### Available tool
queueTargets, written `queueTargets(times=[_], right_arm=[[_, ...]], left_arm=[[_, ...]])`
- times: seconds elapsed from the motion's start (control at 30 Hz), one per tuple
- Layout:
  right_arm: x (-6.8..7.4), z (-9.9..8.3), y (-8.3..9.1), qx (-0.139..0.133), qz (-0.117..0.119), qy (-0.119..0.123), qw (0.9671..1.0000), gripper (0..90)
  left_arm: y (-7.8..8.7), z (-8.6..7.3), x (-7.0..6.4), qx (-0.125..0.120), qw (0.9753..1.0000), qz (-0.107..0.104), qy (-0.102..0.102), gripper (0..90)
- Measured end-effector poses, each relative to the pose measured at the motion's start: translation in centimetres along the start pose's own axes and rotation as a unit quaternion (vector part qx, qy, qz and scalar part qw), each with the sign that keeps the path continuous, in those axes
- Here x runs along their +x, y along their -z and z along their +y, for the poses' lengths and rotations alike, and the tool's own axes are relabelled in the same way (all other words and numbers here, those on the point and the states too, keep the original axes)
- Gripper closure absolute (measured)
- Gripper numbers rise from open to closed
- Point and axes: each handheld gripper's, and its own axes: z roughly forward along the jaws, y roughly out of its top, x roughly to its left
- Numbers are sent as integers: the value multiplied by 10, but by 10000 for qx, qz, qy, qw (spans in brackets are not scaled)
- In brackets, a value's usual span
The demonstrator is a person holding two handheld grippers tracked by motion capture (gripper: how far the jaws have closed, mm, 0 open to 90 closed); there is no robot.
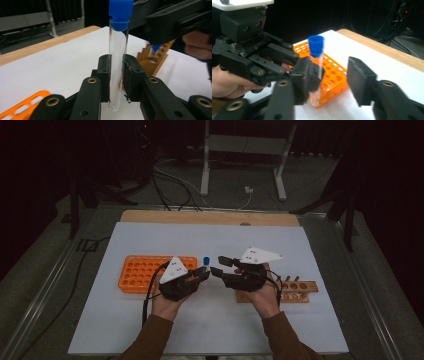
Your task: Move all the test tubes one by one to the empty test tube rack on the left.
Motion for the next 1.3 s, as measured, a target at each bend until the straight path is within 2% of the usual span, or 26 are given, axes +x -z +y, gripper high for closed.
queueTargets(times=[0.1,0.2,0.33,0.53,0.8,1.0,1.3], right_arm=[[-6,-1,7,-17,-147,-1,9999,352],[-12,-3,13,-21,-461,-49,9989,245],[-23,-5,24,-67,-749,-182,9970,158],[-37,-11,41,-67,-1017,-262,9944,117],[-51,-24,63,-134,-1196,-368,9921,51],[-55,-28,74,-130,-1286,-366,9909,34],[-61,-40,87,-136,-1474,-417,9881,34]], left_arm=[[5,-1,4,-2,10000,79,47,778],[10,-1,8,-3,9998,158,71,778],[17,-2,12,-36,9996,248,112,778],[27,-4,22,-29,9990,410,200,778],[40,-10,32,-75,9977,594,315,779],[49,-13,39,-132,9964,714,444,779],[53,-29,51,-98,9946,932,448,779]])
